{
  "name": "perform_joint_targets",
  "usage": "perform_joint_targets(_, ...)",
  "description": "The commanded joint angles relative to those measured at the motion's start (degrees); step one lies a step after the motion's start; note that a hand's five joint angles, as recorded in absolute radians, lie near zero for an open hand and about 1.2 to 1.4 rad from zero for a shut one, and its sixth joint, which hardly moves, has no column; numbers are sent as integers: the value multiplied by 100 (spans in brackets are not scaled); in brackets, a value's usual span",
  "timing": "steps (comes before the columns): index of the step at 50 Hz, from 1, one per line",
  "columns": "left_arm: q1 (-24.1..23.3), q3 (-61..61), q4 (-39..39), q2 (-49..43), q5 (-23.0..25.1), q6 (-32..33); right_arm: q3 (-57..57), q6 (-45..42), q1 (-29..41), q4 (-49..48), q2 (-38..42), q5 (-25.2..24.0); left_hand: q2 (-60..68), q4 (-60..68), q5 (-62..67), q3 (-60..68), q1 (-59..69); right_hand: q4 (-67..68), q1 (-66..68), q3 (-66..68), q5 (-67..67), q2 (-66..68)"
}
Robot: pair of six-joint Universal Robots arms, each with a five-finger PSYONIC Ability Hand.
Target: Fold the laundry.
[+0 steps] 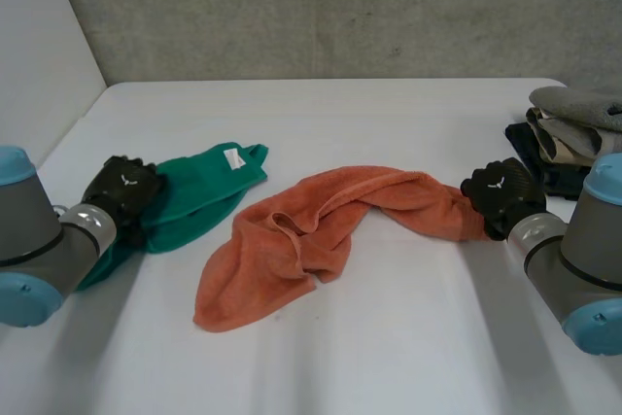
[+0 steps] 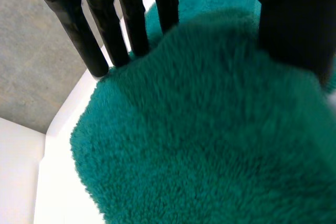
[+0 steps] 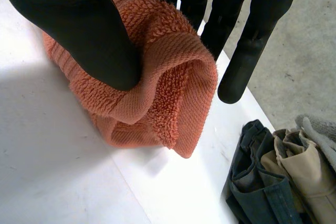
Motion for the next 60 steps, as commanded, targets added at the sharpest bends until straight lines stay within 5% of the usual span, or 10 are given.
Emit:
perform_joint_targets(1,56,426,248,-433,-65,40,29,1,-44,-7,1,13,4066,4051,4038,4071,3877,1125,1783,1177,1422,1259)
perform_joint_targets(2,90,531,318,-477,-153,49,29,1,-44,1,-17,13,5505,5490,5477,5510,5316,1125,1783,1177,1422,1259)
perform_joint_targets(5,152,698,415,-460,-434,40,46,1,-35,1,-43,13,5520,5504,5492,5524,5331,1125,1783,1177,1422,1259)
perform_joint_targets(10,511,1269,985,-381,-2064,-161,108,1,17,1,-122,-13,5520,5504,5492,5524,5331,1125,1783,1177,1422,1259)
perform_joint_targets(14,723,1586,1058,-416,-2702,-320,125,1,114,1,-149,-22,5520,5504,5492,5524,5331,1125,1783,1177,1422,1259)
perform_joint_targets(19,654,1482,680,-398,-2132,-504,160,9,211,1,-193,-22,5520,5504,5492,5524,5331,1125,1783,1177,1422,1259)
perform_joint_targets(24,399,1113,249,-197,-1473,-672,187,27,220,10,-281,-40,-1480,-1496,-1508,-1476,-1669,1125,1783,1177,1422,1259)
perform_joint_targets(35,-822,-723,-331,1560,-1296,-909,196,27,167,45,-412,-101,-1480,-1496,-1508,-1476,-1669,1125,1783,1177,1422,1259)
perform_joint_targets(47,-3282,-2254,-235,2732,-1243,-2068,231,9,149,54,-395,-84,340,324,312,344,151,1125,1783,1177,1422,1259)
perform_joint_targets(60,-3240,-1464,459,1264,-1999,-1498,371,9,123,63,-430,-110,139,123,111,143,-50,1125,1783,1177,1422,1259)
